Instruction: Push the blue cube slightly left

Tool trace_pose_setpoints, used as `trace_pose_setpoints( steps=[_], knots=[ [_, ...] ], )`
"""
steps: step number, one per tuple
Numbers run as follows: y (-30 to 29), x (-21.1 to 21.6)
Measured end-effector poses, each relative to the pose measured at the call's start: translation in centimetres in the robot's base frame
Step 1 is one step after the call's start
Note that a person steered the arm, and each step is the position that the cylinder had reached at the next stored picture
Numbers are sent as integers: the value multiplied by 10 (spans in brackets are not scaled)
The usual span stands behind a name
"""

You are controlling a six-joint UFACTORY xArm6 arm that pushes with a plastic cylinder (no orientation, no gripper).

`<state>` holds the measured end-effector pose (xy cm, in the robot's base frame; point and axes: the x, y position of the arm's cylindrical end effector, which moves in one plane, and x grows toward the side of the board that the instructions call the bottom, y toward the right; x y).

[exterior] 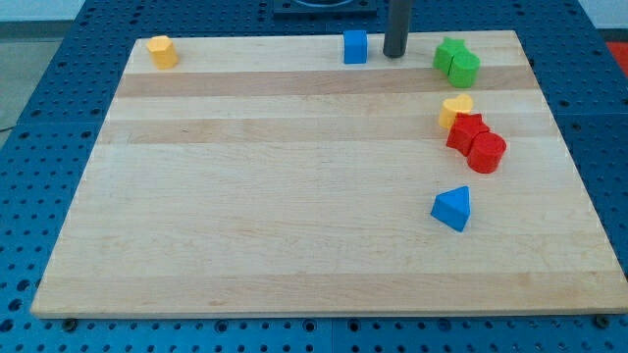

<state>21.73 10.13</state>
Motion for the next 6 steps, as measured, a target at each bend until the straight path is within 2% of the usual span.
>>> trace_pose_setpoints(
  steps=[2,3,4,5,6],
  knots=[
    [-82,-13],
    [-70,-13],
    [-16,-13],
    [-20,6],
    [-77,20]
  ],
)
